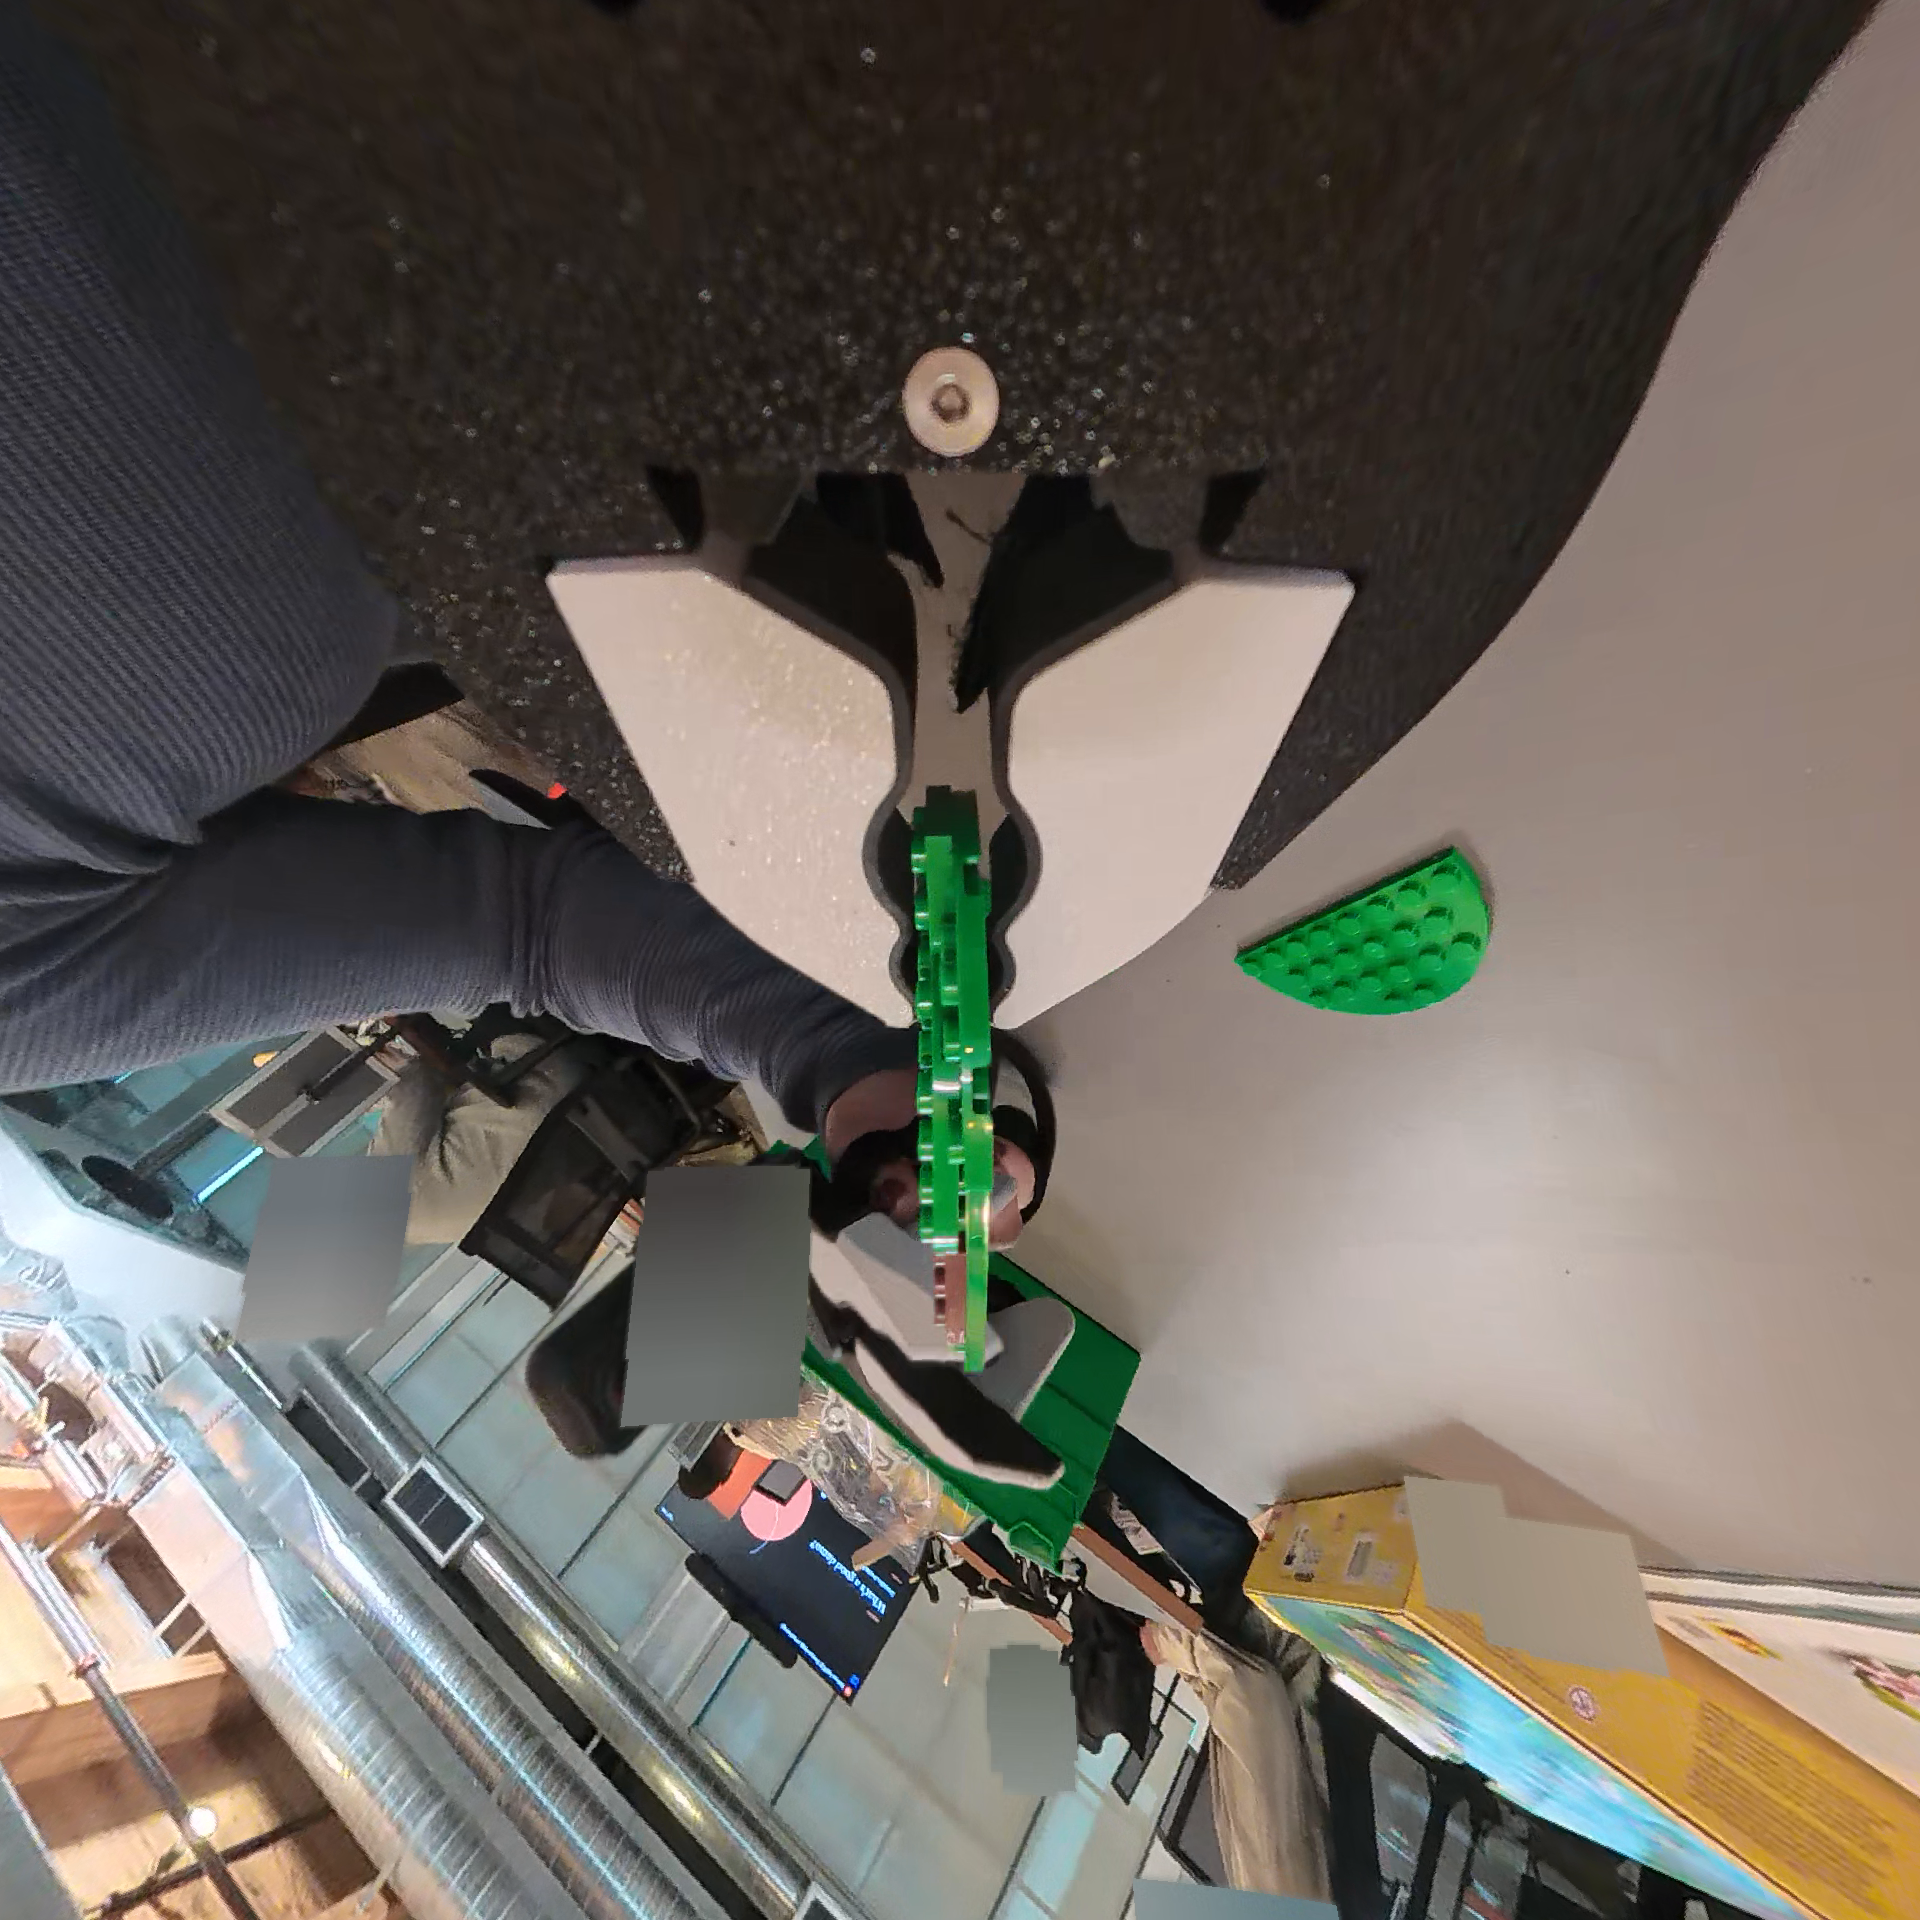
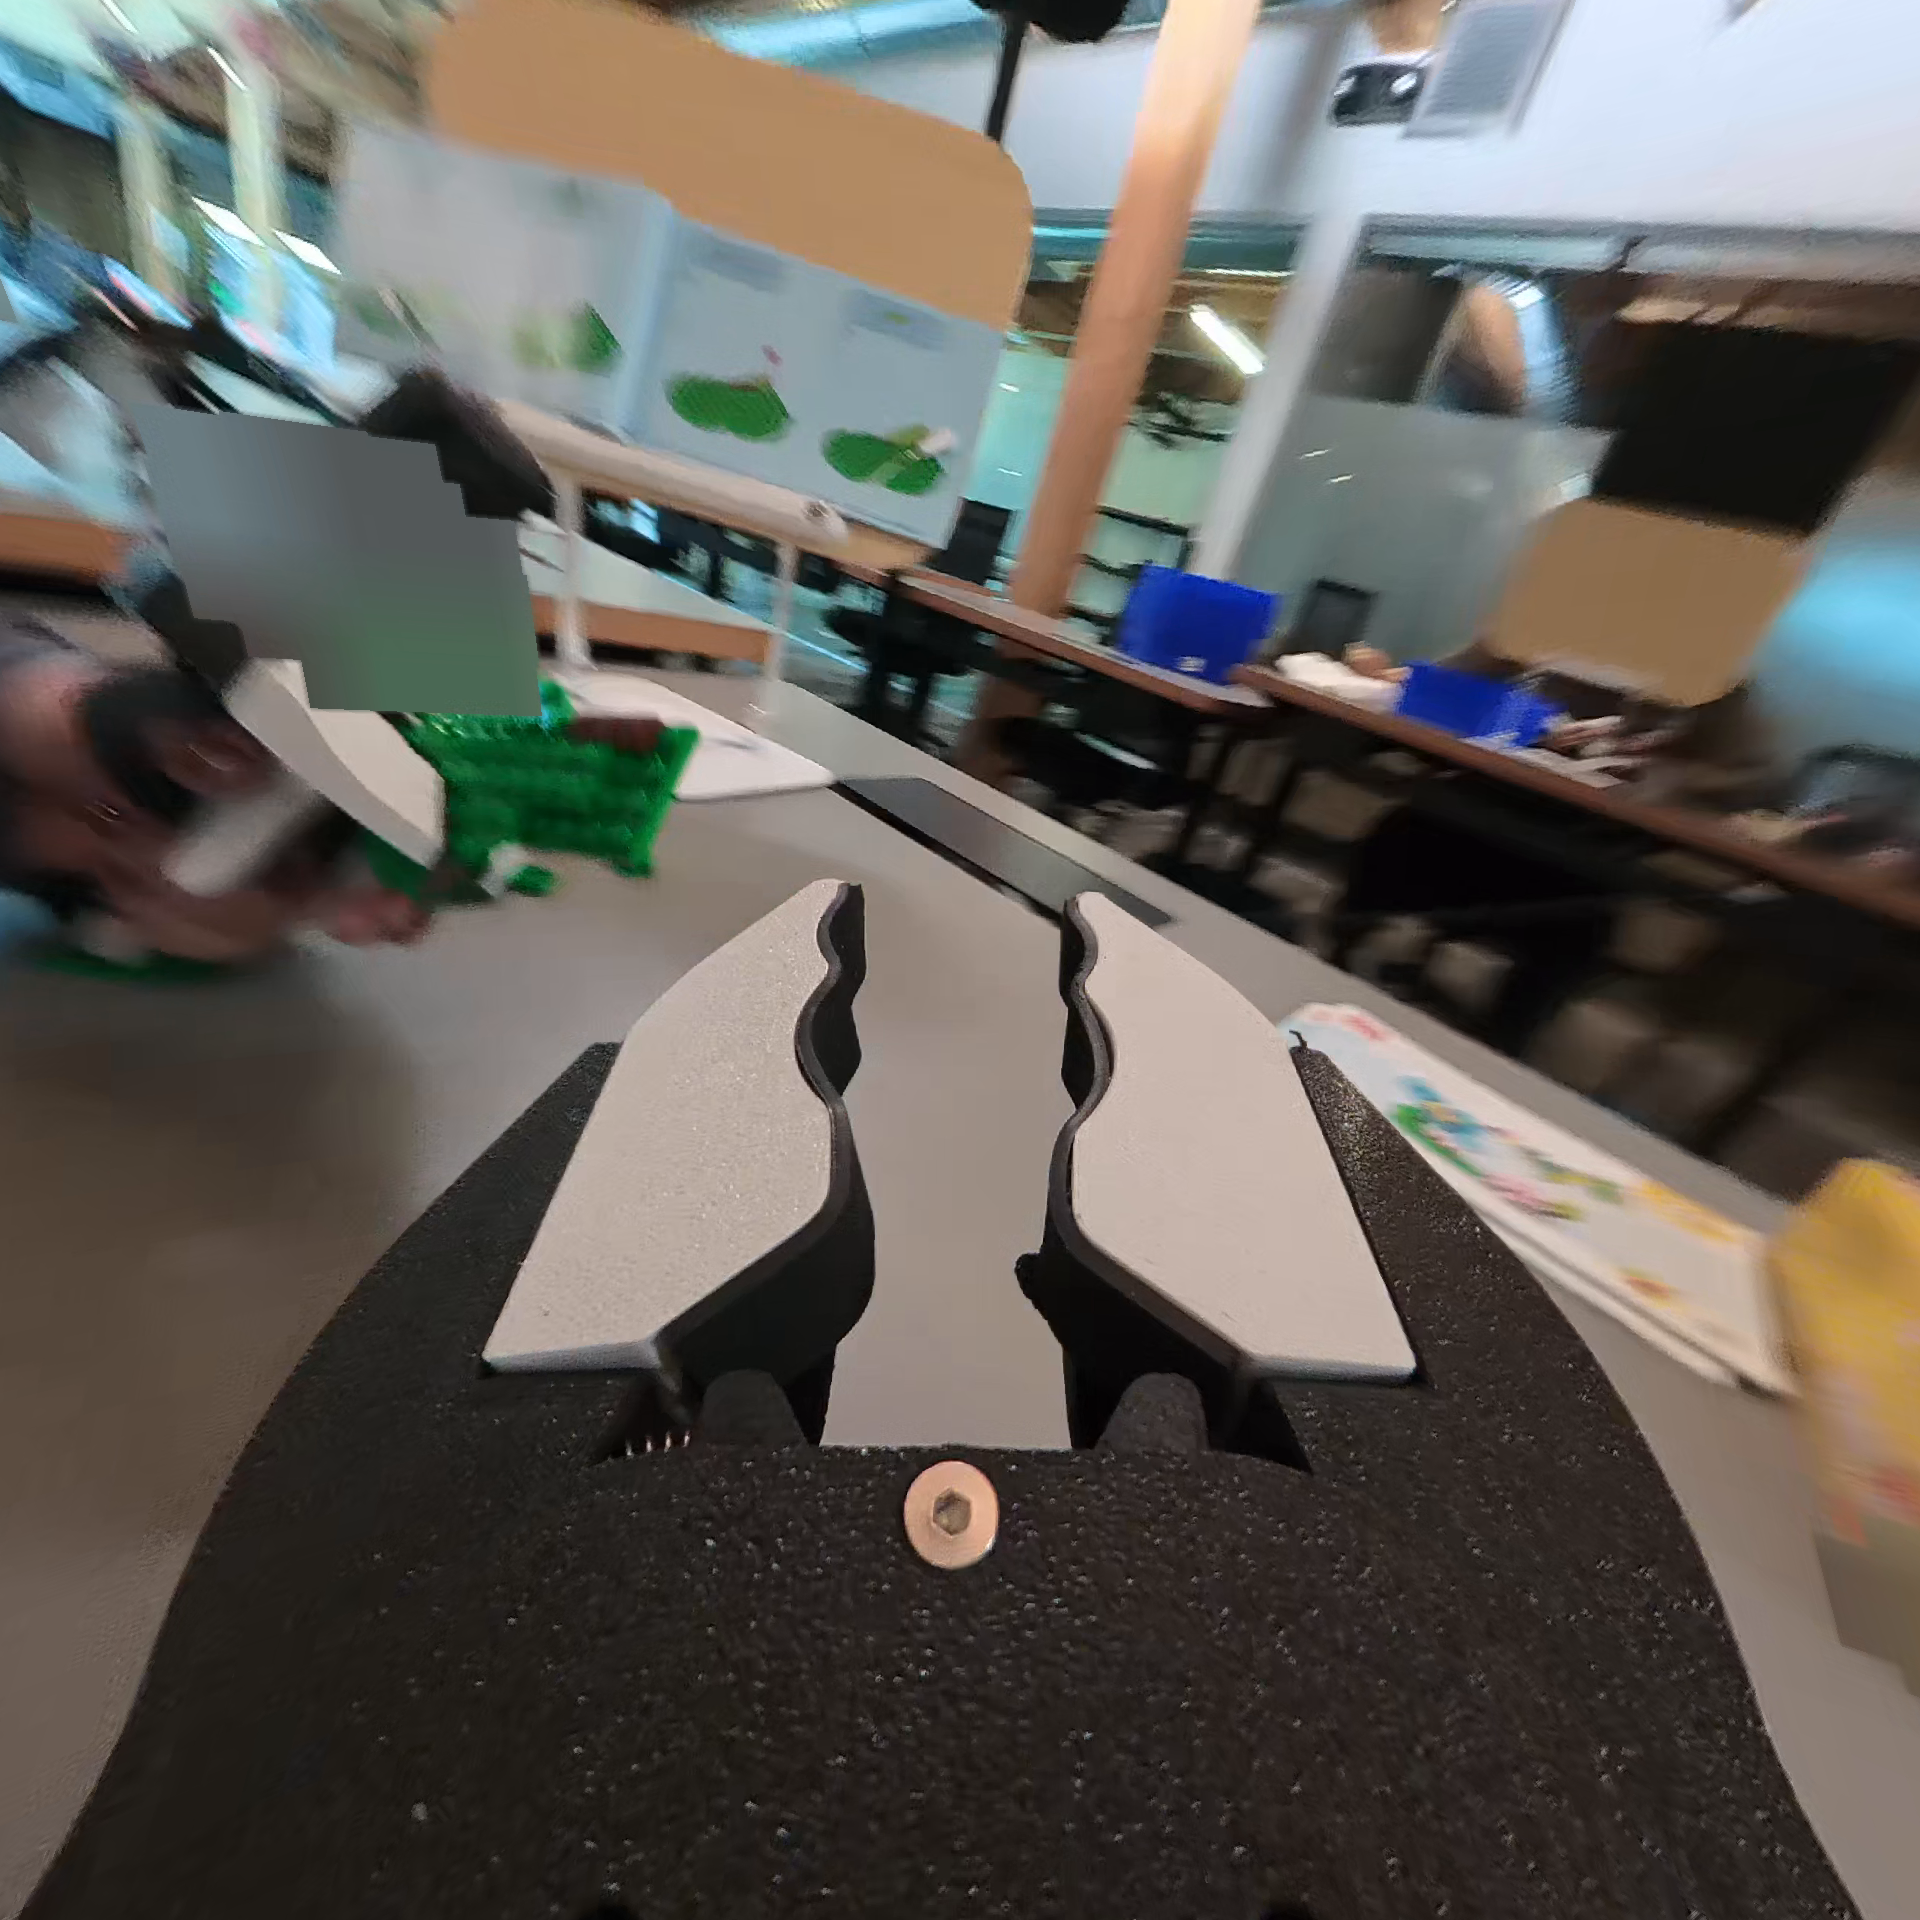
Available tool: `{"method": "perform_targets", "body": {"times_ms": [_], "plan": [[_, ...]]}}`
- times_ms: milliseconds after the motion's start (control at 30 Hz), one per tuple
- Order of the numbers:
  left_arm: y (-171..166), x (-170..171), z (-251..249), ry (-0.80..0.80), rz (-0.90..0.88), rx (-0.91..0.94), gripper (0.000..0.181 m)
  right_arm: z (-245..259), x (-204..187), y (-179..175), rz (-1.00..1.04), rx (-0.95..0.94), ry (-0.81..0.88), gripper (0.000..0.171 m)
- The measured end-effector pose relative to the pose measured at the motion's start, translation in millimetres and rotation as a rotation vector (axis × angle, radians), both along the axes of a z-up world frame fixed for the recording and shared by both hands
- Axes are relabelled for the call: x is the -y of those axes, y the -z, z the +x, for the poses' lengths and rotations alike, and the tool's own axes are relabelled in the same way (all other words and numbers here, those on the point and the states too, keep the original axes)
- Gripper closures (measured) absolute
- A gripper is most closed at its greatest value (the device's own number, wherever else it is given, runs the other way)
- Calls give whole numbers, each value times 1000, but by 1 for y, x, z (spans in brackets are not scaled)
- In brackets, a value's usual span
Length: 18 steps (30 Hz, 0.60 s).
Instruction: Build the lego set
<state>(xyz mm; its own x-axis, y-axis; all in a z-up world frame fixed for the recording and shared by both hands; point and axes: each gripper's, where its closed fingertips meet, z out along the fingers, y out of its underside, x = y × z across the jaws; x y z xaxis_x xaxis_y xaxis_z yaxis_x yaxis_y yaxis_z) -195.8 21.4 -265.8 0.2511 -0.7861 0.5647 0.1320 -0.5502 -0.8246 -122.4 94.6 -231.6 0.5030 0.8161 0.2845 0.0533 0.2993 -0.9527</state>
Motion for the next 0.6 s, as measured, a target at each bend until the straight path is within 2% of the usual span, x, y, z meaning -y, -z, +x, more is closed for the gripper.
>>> {"method": "perform_targets", "body": {"times_ms": [267,600], "plan": [[5,-5,-4,-7,-88,26,173,-9,2,10,93,98,42,135],[3,-2,-3,21,-90,40,173,-5,-2,10,48,67,42,136]]}}
